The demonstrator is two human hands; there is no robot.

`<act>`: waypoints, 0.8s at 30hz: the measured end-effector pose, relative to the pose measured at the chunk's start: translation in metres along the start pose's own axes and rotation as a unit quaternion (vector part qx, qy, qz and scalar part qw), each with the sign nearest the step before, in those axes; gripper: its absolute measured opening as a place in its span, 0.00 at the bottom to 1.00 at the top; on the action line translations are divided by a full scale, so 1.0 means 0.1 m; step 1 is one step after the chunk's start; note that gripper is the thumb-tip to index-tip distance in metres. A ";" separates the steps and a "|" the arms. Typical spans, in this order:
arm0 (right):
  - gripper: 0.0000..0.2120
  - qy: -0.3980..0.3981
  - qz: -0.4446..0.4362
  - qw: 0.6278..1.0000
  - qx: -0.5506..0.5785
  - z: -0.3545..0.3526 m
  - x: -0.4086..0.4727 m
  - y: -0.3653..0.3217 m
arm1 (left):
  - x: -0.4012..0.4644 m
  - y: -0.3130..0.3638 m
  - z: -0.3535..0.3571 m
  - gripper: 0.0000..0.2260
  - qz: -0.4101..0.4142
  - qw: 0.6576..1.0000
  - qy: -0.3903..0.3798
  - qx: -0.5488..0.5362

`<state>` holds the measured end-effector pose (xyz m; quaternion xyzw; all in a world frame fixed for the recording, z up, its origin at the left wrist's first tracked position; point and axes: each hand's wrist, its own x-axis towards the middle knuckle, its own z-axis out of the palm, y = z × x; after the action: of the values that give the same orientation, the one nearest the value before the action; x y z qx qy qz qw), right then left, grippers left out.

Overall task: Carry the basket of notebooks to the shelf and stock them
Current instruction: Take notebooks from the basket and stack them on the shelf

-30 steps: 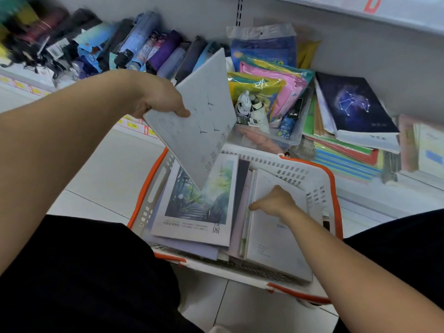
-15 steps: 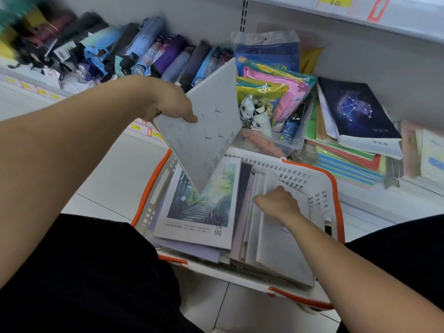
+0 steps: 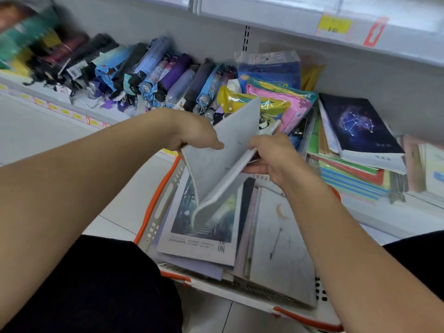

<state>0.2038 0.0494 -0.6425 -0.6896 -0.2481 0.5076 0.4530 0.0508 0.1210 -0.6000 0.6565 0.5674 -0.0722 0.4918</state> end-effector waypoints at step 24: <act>0.26 -0.250 0.102 0.903 0.334 0.11 0.08 0.93 | -0.52 -0.13 -0.33 0.13 0.081 0.988 -0.056 -0.118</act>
<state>0.1859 0.0165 -0.7293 -0.3694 -0.0973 0.7601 0.5258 0.0068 0.1082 -0.5572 0.6328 0.4882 -0.0014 0.6010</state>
